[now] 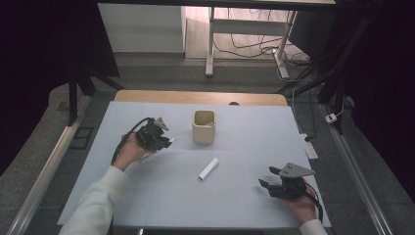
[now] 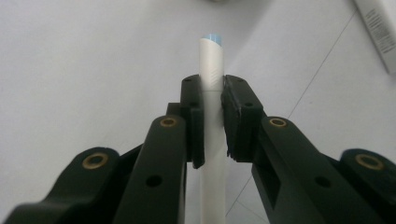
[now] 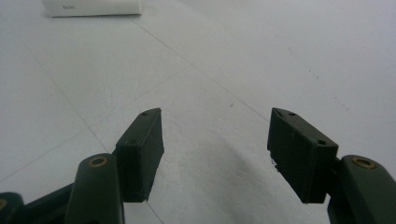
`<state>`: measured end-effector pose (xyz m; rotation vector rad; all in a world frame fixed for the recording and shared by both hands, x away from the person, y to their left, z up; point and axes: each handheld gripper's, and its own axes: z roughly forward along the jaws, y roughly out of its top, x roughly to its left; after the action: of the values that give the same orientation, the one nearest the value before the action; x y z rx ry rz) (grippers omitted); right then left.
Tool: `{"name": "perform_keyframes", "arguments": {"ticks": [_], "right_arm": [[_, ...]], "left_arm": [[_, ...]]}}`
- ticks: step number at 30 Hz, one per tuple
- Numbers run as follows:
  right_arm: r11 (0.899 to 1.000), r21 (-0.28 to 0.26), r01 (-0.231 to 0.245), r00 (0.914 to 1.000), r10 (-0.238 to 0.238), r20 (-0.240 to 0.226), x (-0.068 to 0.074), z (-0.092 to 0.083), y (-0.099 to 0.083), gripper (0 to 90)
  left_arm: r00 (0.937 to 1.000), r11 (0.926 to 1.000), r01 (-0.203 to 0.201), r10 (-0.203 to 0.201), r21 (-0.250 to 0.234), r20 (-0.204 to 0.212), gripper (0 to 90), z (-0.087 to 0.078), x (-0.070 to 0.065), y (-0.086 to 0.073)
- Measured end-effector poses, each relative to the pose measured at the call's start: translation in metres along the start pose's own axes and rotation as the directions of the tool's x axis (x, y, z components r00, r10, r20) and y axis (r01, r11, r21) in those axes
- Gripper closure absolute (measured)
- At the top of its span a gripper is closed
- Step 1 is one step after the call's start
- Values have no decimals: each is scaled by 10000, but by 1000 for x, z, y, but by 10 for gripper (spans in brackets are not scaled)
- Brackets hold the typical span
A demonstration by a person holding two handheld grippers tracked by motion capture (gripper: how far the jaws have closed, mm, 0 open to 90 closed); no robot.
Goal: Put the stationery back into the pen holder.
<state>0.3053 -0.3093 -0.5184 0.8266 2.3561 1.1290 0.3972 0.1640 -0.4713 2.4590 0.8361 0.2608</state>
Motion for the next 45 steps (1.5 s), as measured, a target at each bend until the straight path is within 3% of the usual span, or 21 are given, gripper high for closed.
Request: {"name": "perform_keyframes", "arguments": {"ticks": [8, 22, 28, 33, 45], "right_arm": [[10000, 4, 4, 10000, -4, 7, 0, 0, 0, 353], [10000, 2, 6, 10000, -6, 22, 0, 0, 0, 353], [10000, 12, 11, 10000, -11, 20, 0, 0, 0, 353], [10000, -3, -6, 10000, 6, 19, 0, 0, 0, 353], [10000, -62, 21, 10000, -21, 33, 0, 0, 0, 353]], "left_arm": [[9999, 9993, -118, 120, -345, 37, 781, -7, -3, 4], [10000, 9928, 74, -78, -1194, -23, 781, -23, -3, 5], [9997, 9848, 227, -244, -1723, -76, 781, -29, -1, 5], [9989, 9737, 401, -447, -2241, -154, 781, -34, -1, 6], [9974, 9406, 678, -725, -3326, -17, 781, -45, -3, 6]]}}
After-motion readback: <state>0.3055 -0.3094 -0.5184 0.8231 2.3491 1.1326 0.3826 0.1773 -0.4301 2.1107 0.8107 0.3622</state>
